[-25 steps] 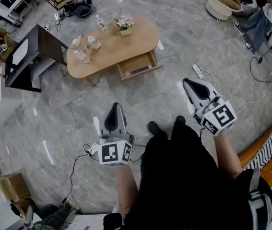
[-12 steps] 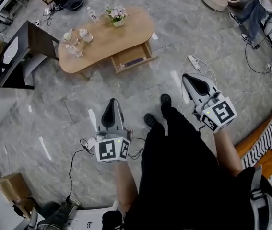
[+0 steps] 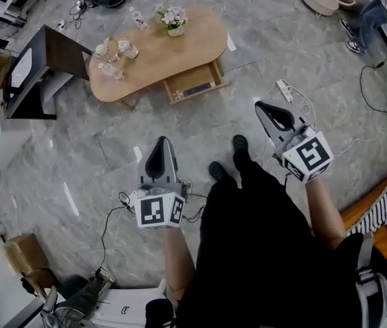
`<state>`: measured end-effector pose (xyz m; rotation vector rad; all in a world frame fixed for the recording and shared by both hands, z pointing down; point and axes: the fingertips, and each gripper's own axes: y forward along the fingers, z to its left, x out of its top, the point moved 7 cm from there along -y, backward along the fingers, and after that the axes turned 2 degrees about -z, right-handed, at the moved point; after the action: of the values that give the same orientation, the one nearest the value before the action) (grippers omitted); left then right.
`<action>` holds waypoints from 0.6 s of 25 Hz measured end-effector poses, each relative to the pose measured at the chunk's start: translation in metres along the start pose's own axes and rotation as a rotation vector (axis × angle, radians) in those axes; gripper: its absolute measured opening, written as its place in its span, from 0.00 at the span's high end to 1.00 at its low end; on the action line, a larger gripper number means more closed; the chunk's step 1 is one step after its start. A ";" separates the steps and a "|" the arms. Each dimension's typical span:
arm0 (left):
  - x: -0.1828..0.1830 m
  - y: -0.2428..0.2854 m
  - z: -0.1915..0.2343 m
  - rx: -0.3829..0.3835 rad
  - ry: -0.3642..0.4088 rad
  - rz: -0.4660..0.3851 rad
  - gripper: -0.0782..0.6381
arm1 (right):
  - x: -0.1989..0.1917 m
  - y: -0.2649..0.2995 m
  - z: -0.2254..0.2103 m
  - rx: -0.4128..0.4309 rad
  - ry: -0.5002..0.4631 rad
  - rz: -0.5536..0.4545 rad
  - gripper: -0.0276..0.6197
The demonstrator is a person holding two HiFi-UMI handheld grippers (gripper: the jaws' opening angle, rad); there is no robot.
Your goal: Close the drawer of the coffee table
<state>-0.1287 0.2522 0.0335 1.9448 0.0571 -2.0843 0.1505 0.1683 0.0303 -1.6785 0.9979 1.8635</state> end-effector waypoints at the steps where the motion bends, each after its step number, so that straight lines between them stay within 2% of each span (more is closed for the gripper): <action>1: 0.002 0.005 -0.002 0.010 0.001 -0.002 0.87 | 0.000 0.002 -0.007 0.007 -0.003 -0.003 0.94; 6: 0.007 0.034 -0.012 0.062 -0.037 -0.020 0.87 | -0.004 0.013 -0.044 0.036 -0.025 -0.006 0.94; 12: -0.002 0.066 -0.019 0.136 -0.045 -0.018 0.87 | -0.022 0.032 -0.080 0.151 -0.044 0.040 0.94; 15: -0.010 0.076 -0.018 0.151 -0.062 -0.005 0.87 | -0.028 0.042 -0.092 0.164 -0.033 0.048 0.94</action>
<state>-0.0932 0.1855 0.0546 1.9634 -0.1120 -2.2089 0.1851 0.0756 0.0667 -1.5359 1.1540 1.7806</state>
